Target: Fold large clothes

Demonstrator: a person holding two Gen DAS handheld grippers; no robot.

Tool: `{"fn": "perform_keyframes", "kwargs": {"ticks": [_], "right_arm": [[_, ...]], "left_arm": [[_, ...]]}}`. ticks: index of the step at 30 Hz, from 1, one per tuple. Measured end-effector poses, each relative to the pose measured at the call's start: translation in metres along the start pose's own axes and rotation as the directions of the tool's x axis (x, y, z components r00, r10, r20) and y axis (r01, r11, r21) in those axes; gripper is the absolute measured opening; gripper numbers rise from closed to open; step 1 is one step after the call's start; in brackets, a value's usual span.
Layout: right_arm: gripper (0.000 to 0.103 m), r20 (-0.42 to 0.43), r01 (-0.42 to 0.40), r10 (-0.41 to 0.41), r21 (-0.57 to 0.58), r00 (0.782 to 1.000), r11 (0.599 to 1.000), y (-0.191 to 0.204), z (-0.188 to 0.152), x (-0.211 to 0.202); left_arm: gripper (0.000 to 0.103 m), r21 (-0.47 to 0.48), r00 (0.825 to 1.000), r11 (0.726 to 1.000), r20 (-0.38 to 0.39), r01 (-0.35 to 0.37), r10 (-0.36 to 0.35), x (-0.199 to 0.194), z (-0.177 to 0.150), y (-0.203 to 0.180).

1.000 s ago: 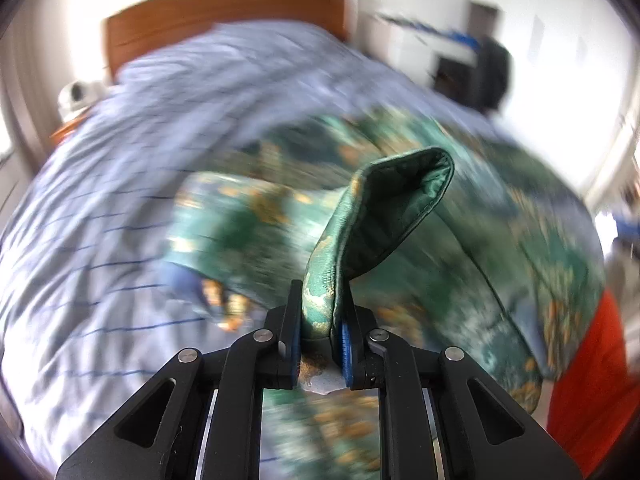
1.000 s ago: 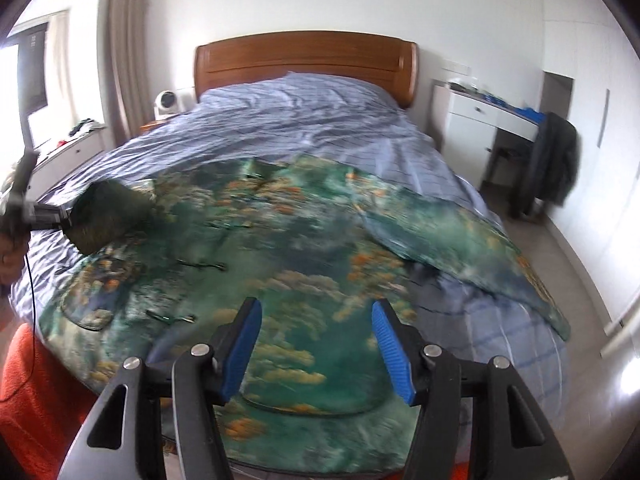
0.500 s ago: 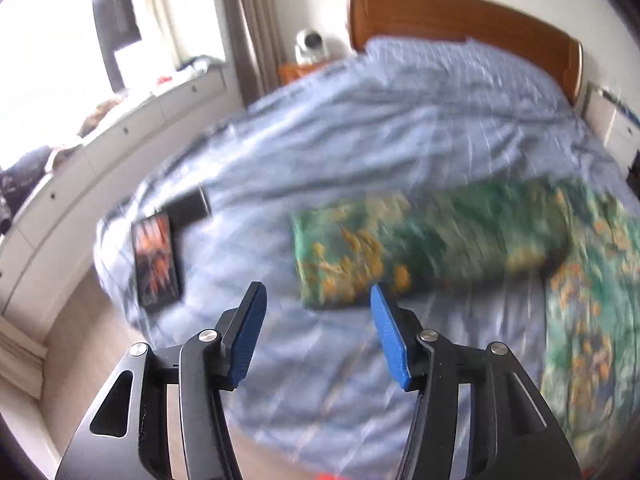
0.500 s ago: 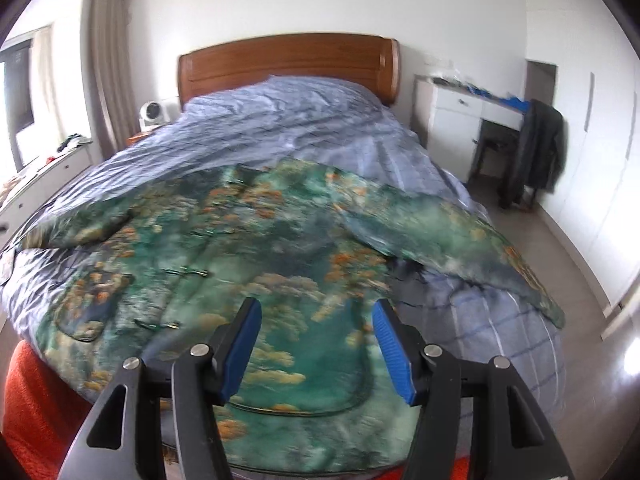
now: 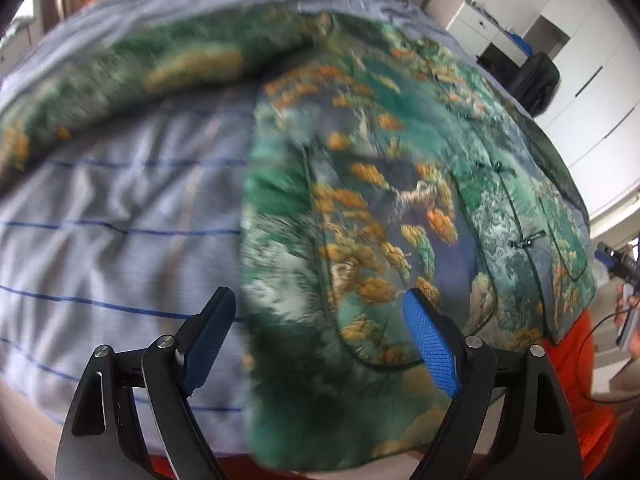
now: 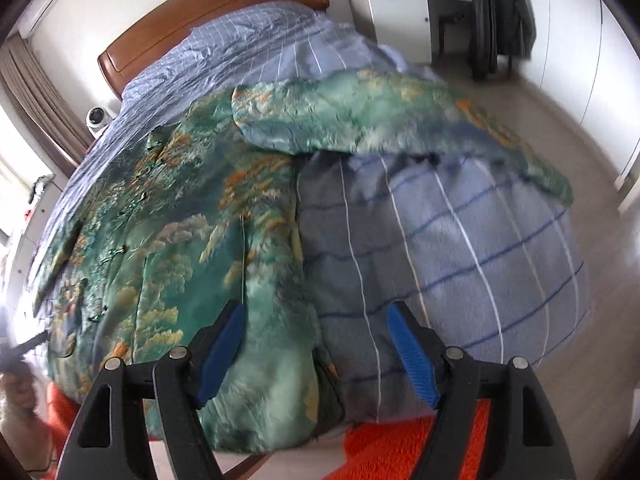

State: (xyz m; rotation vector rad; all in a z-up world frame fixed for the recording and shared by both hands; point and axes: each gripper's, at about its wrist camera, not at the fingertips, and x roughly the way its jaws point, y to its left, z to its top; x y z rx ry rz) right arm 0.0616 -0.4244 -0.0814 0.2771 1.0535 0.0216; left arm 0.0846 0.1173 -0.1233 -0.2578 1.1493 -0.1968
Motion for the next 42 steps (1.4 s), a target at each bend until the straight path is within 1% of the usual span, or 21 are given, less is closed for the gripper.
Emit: {"fn": "perform_keyframes", "kwargs": {"ticks": [3,7,10,11,16,17,18,19,20,21,24,29,31,33,34,35,36,37,38,39,42], "right_arm": [[0.075,-0.037,-0.036,0.035,-0.022,0.999,0.999,-0.003,-0.007,0.003],[0.075,-0.075,-0.053,0.049,-0.054,0.996,0.997,0.000,-0.014,0.012],[0.075,-0.116,-0.117,0.111,-0.047,0.987,0.992,0.000,-0.016,0.019],[0.075,-0.127,-0.130,0.123,-0.046,0.984,0.990,0.001,-0.018,0.021],[0.075,-0.174,-0.158,0.140,-0.093,0.975,0.983,0.013,-0.028,0.034],[0.075,-0.176,-0.152,0.132,-0.105,0.975,0.983,0.016,-0.028,0.036],[0.072,-0.179,-0.151,0.129,-0.113,0.975,0.982,0.017,-0.029,0.037],[0.063,-0.180,-0.153,0.130,-0.118,0.975,0.981,0.018,-0.029,0.036],[0.036,-0.178,-0.151,0.127,-0.130,0.976,0.980,0.021,-0.028,0.034],[0.023,-0.174,-0.138,0.113,-0.140,0.978,0.981,0.024,-0.028,0.033],[0.015,-0.164,-0.127,0.102,-0.150,0.981,0.980,0.031,-0.028,0.027],[0.013,-0.160,-0.096,0.058,-0.243,0.985,0.965,0.060,-0.042,0.009],[0.013,-0.143,-0.078,0.040,-0.274,0.989,0.959,0.062,-0.048,0.001],[0.014,-0.124,-0.057,0.025,-0.264,0.992,0.963,0.055,-0.046,0.001],[0.018,-0.115,-0.051,0.023,-0.241,0.993,0.969,0.050,-0.044,0.004],[0.022,-0.112,-0.043,0.019,-0.222,0.994,0.974,0.047,-0.043,0.007],[0.033,-0.113,-0.034,0.012,-0.201,0.994,0.979,0.043,-0.041,0.010],[0.040,-0.114,-0.029,0.006,-0.197,0.993,0.980,0.043,-0.039,0.013],[0.050,-0.114,-0.025,0.002,-0.201,0.994,0.979,0.043,-0.040,0.013],[0.053,-0.109,-0.022,0.000,-0.208,0.994,0.978,0.043,-0.040,0.011],[0.053,-0.085,0.006,-0.024,-0.214,0.996,0.977,0.042,-0.043,0.002]], "left_arm": [[0.089,0.020,1.000,1.000,-0.021,0.000,0.000,0.022,0.004,0.002],[0.091,0.030,1.000,0.999,-0.009,0.017,-0.016,0.026,0.004,0.000],[0.092,0.023,0.999,0.999,-0.022,0.029,-0.029,0.028,0.002,0.002],[0.092,0.025,0.999,0.999,-0.023,0.026,-0.025,0.019,-0.002,0.010],[0.093,0.047,0.999,0.998,-0.014,-0.028,0.029,0.025,-0.005,0.001],[0.090,0.052,0.999,0.998,-0.011,-0.045,0.046,0.027,-0.006,-0.001],[0.081,0.059,0.998,0.997,-0.009,-0.058,0.058,0.027,-0.006,-0.002],[0.075,0.067,0.998,0.996,-0.009,-0.066,0.067,0.027,-0.006,-0.004],[0.064,0.071,0.997,0.995,-0.009,-0.071,0.072,0.026,-0.005,-0.005],[0.050,0.076,0.997,0.994,-0.010,-0.073,0.074,0.024,-0.004,-0.006],[0.035,0.084,0.997,0.994,-0.012,-0.070,0.071,0.019,-0.002,-0.006],[0.032,0.111,0.997,0.991,-0.015,-0.078,0.080,0.009,-0.007,-0.002],[0.032,0.106,0.997,0.992,-0.018,-0.073,0.076,0.010,-0.007,0.000],[0.040,0.105,0.996,0.991,-0.008,-0.088,0.089,0.013,-0.005,-0.002],[0.043,0.101,0.995,0.990,0.000,-0.098,0.098,0.014,-0.005,-0.003],[0.048,0.097,0.994,0.989,0.009,-0.108,0.107,0.014,-0.004,-0.004],[0.058,0.093,0.993,0.988,0.022,-0.122,0.120,0.011,-0.005,-0.005],[0.063,0.091,0.992,0.987,0.031,-0.128,0.126,0.007,-0.008,-0.005],[0.073,0.086,0.989,0.986,0.049,-0.140,0.137,0.000,-0.010,-0.006],[0.081,0.080,0.987,0.985,0.070,-0.152,0.147,-0.007,-0.012,-0.006],[0.089,0.060,0.972,0.981,0.160,-0.183,0.172,-0.038,-0.016,-0.012]]}}
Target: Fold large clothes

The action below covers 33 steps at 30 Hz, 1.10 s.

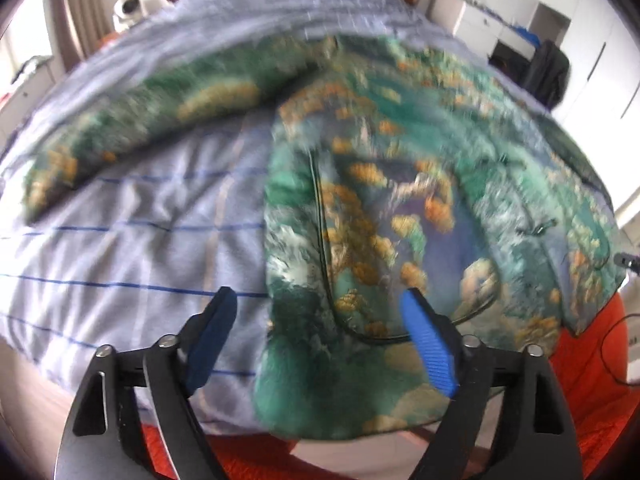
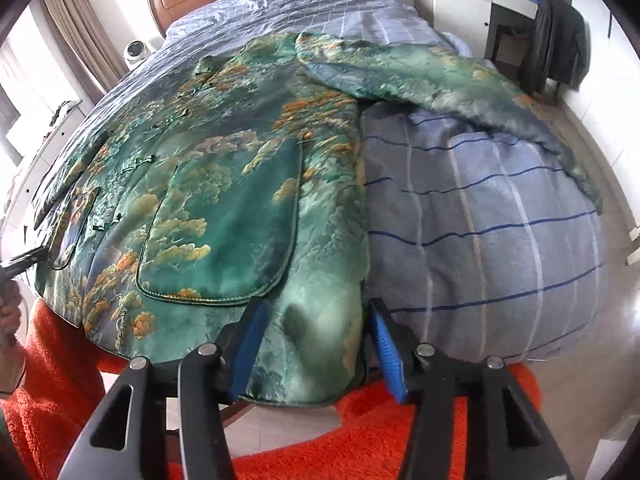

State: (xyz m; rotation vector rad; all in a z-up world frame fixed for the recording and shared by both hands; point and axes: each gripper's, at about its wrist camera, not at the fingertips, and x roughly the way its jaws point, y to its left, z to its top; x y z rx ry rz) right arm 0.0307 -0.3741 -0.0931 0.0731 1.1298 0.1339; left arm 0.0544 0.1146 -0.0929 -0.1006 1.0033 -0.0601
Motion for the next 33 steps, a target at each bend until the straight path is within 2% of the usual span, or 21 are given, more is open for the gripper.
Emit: {"fn": "perform_keyframes", "kwargs": {"ticks": [3,5,8,10,11,14,16,18,20,21,24,28,33], "right_arm": [[0.053,0.043,0.037,-0.038,0.015,0.998,0.999,-0.001,0.001,-0.016],[0.054,0.083,0.056,-0.057,0.017,0.995,0.998,0.001,0.004,-0.029],[0.054,0.167,0.069,-0.071,0.014,0.983,0.998,0.008,0.015,-0.053],[0.056,0.210,0.045,-0.048,0.021,0.977,0.999,0.013,0.023,-0.064],[0.060,0.223,0.021,-0.027,0.028,0.974,0.999,0.015,0.026,-0.068],[0.062,0.266,-0.050,0.037,0.042,0.963,0.998,0.022,0.032,-0.076],[0.062,0.294,-0.046,0.034,0.035,0.955,0.998,0.028,0.033,-0.079],[0.062,0.314,-0.031,0.021,0.026,0.949,0.999,0.035,0.032,-0.081],[0.063,0.324,-0.017,0.010,0.020,0.946,1.000,0.039,0.030,-0.082],[0.063,0.326,-0.011,0.005,0.016,0.945,1.000,0.040,0.030,-0.081],[0.063,0.333,0.007,-0.010,0.008,0.943,1.000,0.042,0.026,-0.082],[0.063,0.331,0.036,-0.031,-0.009,0.943,0.999,0.046,0.027,-0.081],[0.063,0.340,0.037,-0.030,-0.016,0.940,0.999,0.050,0.030,-0.080]], "left_arm": [[0.095,-0.004,0.995,1.000,0.095,-0.026,0.027,-0.031,0.008,-0.004],[0.098,0.005,0.983,0.999,0.175,-0.048,0.047,-0.052,0.016,-0.009],[0.099,0.026,0.950,0.998,0.307,-0.062,0.051,-0.084,0.031,-0.023],[0.101,0.033,0.934,0.998,0.356,-0.050,0.035,-0.097,0.041,-0.032],[0.101,0.038,0.930,0.999,0.367,-0.038,0.022,-0.101,0.045,-0.036],[0.101,0.059,0.937,0.998,0.347,0.024,-0.043,-0.099,0.051,-0.053],[0.101,0.049,0.950,0.997,0.306,0.051,-0.064,-0.087,0.048,-0.065],[0.101,0.039,0.972,0.996,0.221,0.077,-0.084,-0.068,0.042,-0.076],[0.101,0.049,0.983,0.993,0.146,0.107,-0.113,-0.053,0.036,-0.085],[0.101,0.048,0.984,0.993,0.134,0.109,-0.114,-0.051,0.033,-0.088],[0.101,0.086,0.986,0.995,0.148,0.059,-0.071,-0.049,0.028,-0.102],[0.101,0.157,0.974,0.987,0.226,-0.012,-0.024,-0.064,0.031,-0.118],[0.101,0.172,0.962,0.985,0.273,-0.027,-0.021,-0.073,0.037,-0.119]]}}
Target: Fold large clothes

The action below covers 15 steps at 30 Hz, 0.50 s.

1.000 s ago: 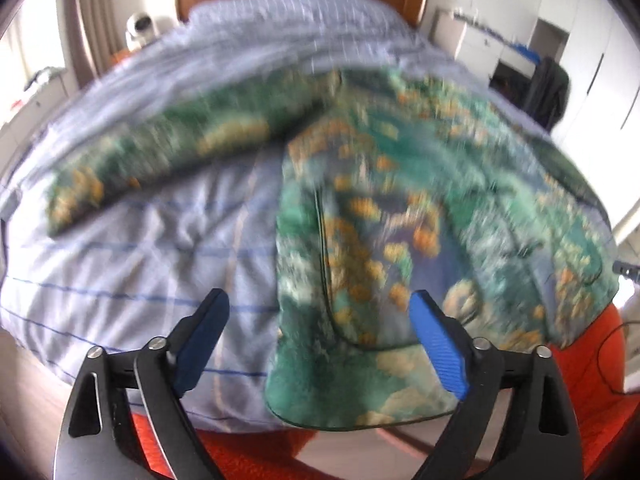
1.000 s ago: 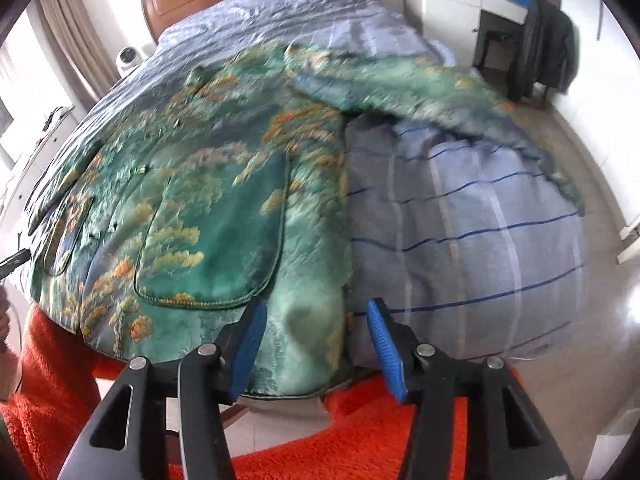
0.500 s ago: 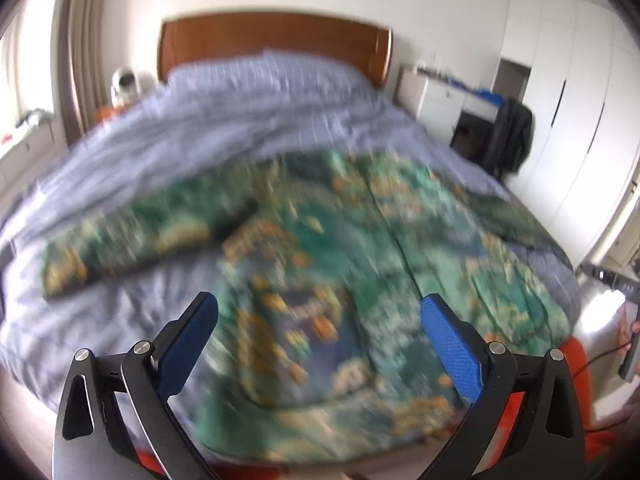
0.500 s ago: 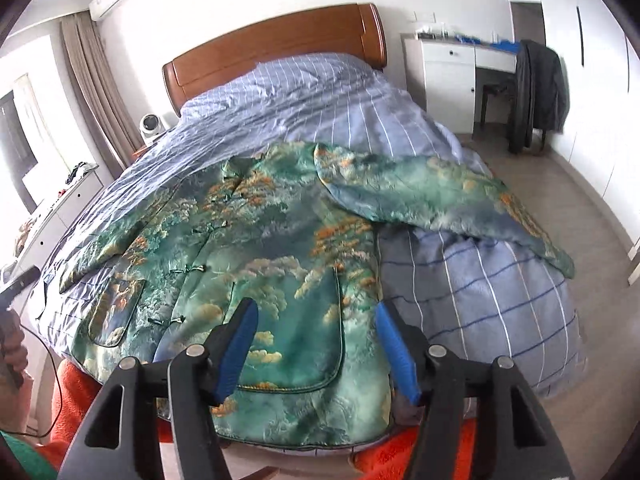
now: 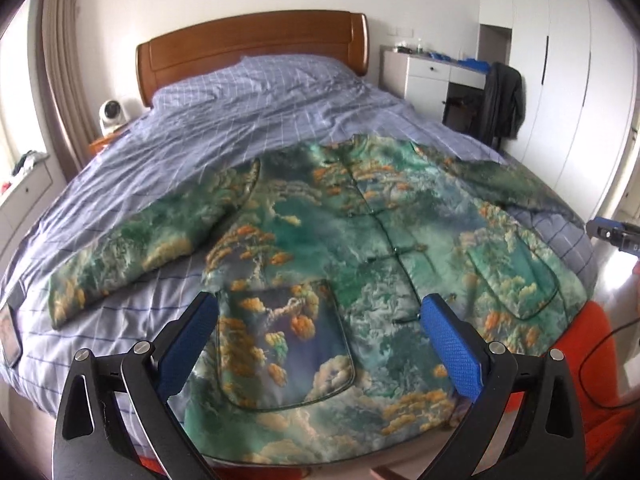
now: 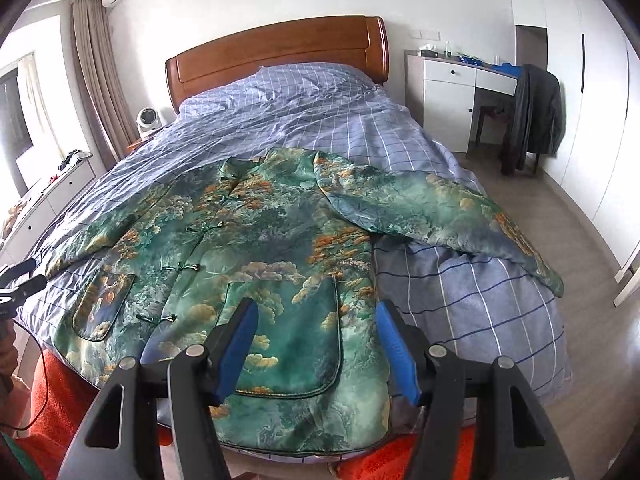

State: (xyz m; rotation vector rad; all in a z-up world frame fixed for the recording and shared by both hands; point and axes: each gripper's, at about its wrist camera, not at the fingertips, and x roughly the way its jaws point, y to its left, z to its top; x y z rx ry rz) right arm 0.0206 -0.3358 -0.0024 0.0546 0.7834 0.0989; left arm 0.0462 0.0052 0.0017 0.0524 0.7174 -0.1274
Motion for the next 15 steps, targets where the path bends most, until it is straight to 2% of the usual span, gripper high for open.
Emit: {"fn": "perform_keyframes", "kwargs": {"ticks": [7,15], "right_arm": [[0.063,-0.020,0.001,-0.001,-0.016,1.000,1.000,0.006,-0.002,0.005],[0.063,-0.020,0.035,-0.034,0.025,0.999,0.999,-0.013,-0.001,0.016]], "left_arm": [[0.101,-0.043,0.998,0.999,-0.062,0.005,-0.008,0.012,-0.009,0.006],[0.101,-0.056,0.999,0.998,-0.040,-0.011,0.009,0.011,-0.006,0.013]]}}
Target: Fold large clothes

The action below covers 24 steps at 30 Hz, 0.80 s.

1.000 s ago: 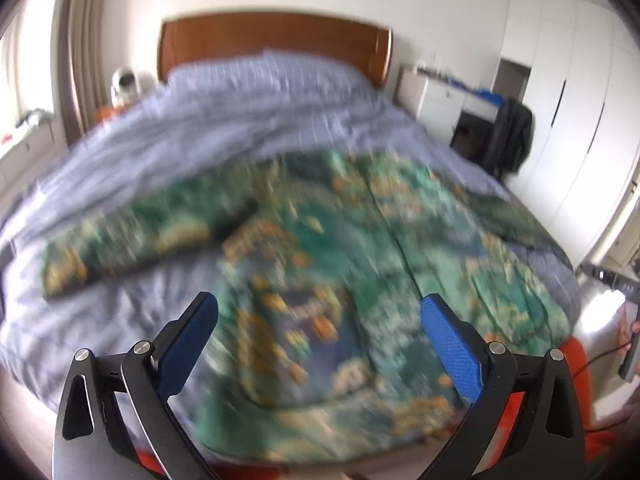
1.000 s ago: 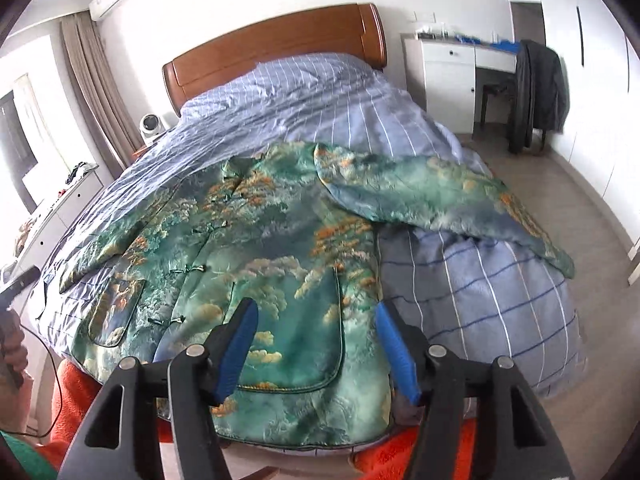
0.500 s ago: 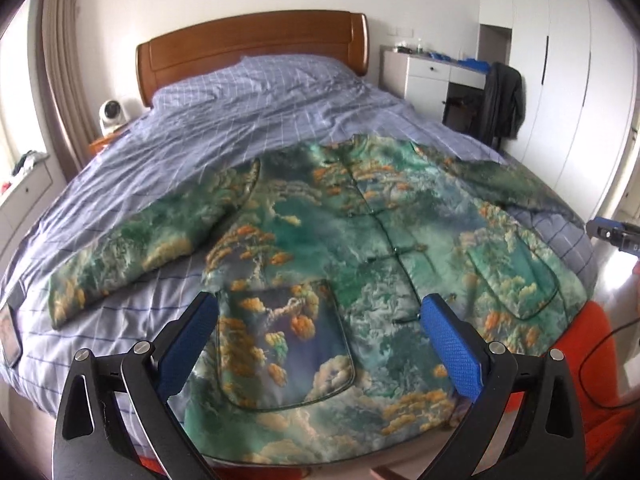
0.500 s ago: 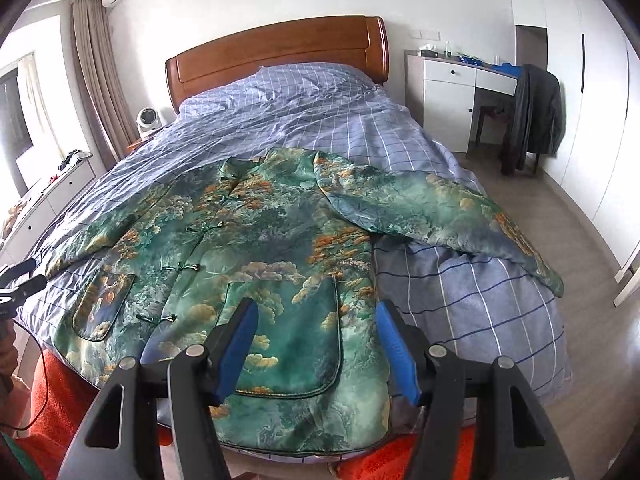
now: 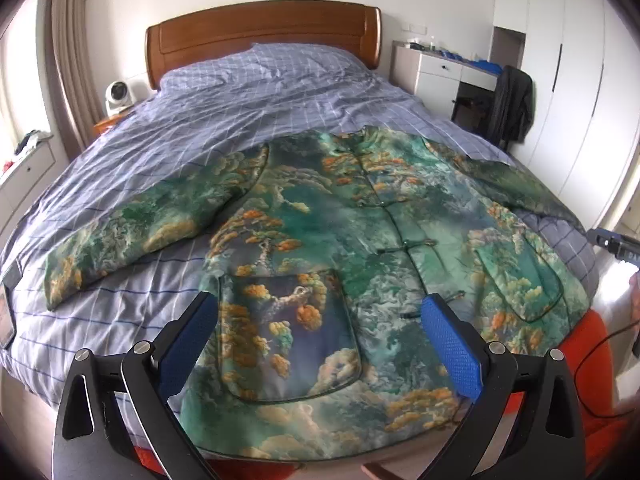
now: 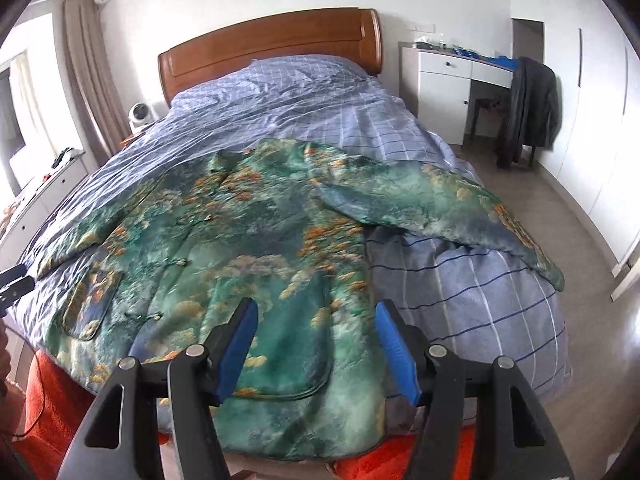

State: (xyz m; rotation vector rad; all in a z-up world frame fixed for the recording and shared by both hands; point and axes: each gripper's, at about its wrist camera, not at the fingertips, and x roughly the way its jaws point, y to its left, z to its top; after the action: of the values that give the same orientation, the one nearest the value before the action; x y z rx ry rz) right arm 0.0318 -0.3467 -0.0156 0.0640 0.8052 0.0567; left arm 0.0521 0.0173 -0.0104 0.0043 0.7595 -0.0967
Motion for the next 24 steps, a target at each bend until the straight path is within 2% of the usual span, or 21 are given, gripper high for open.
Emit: {"fn": "perform_keyframes", "kwargs": {"ticks": [3,6,7,8,11,13,14,15,18,19,20,22,23,24], "right_arm": [[0.063,0.010,0.037,-0.038,0.074,0.999,0.997,-0.032,0.002,0.007],[0.063,0.009,0.057,-0.062,0.262,0.998,0.963,-0.090,-0.002,0.017],[0.063,0.008,0.051,-0.058,0.334,0.998,0.941,-0.113,-0.004,0.023],[0.063,0.009,0.043,-0.051,0.407,0.999,0.912,-0.138,-0.006,0.029],[0.063,0.025,-0.016,0.001,0.620,1.000,0.785,-0.208,-0.014,0.056],[0.063,0.045,-0.045,0.017,0.745,0.999,0.666,-0.248,-0.022,0.077],[0.063,0.057,-0.055,0.017,0.784,0.998,0.618,-0.260,-0.024,0.086],[0.063,0.082,-0.072,0.007,0.832,0.997,0.550,-0.277,-0.028,0.096],[0.063,0.137,-0.124,-0.002,0.906,0.991,0.405,-0.306,-0.035,0.121],[0.063,0.158,-0.146,-0.010,0.929,0.987,0.339,-0.316,-0.038,0.131],[0.062,0.171,-0.155,-0.028,0.941,0.985,0.300,-0.321,-0.040,0.136],[0.062,0.178,-0.153,-0.073,0.953,0.981,0.263,-0.330,-0.039,0.143],[0.050,0.168,-0.136,-0.093,0.950,0.981,0.280,-0.330,-0.034,0.144],[0.028,0.151,-0.107,-0.119,0.943,0.981,0.314,-0.327,-0.027,0.143]], "left_arm": [[0.101,-0.016,1.000,1.000,-0.025,-0.014,0.013,0.009,0.000,0.005],[0.101,-0.034,0.998,0.999,-0.060,-0.030,0.028,0.017,0.000,0.008],[0.101,-0.037,0.998,0.999,-0.064,-0.030,0.028,0.018,0.000,0.007],[0.101,-0.038,0.997,0.999,-0.065,-0.032,0.030,0.018,0.000,0.005],[0.101,-0.029,0.997,0.999,-0.066,-0.038,0.036,0.019,0.002,-0.001],[0.101,-0.020,0.997,0.999,-0.070,-0.038,0.037,0.020,0.003,-0.006],[0.101,-0.013,0.997,0.999,-0.071,-0.038,0.037,0.020,0.004,-0.009],[0.101,-0.006,0.997,0.999,-0.072,-0.040,0.039,0.020,0.004,-0.012],[0.101,0.011,0.996,0.999,-0.078,-0.051,0.052,0.020,0.004,-0.018],[0.101,0.013,0.995,0.998,-0.079,-0.054,0.055,0.019,0.004,-0.019],[0.101,0.013,0.995,0.998,-0.078,-0.056,0.057,0.018,0.003,-0.020],[0.101,0.014,0.995,0.998,-0.074,-0.060,0.061,0.017,0.003,-0.019],[0.101,0.014,0.995,0.998,-0.070,-0.066,0.067,0.017,0.001,-0.019],[0.101,0.014,0.995,0.997,-0.070,-0.071,0.071,0.017,0.000,-0.018]]}}
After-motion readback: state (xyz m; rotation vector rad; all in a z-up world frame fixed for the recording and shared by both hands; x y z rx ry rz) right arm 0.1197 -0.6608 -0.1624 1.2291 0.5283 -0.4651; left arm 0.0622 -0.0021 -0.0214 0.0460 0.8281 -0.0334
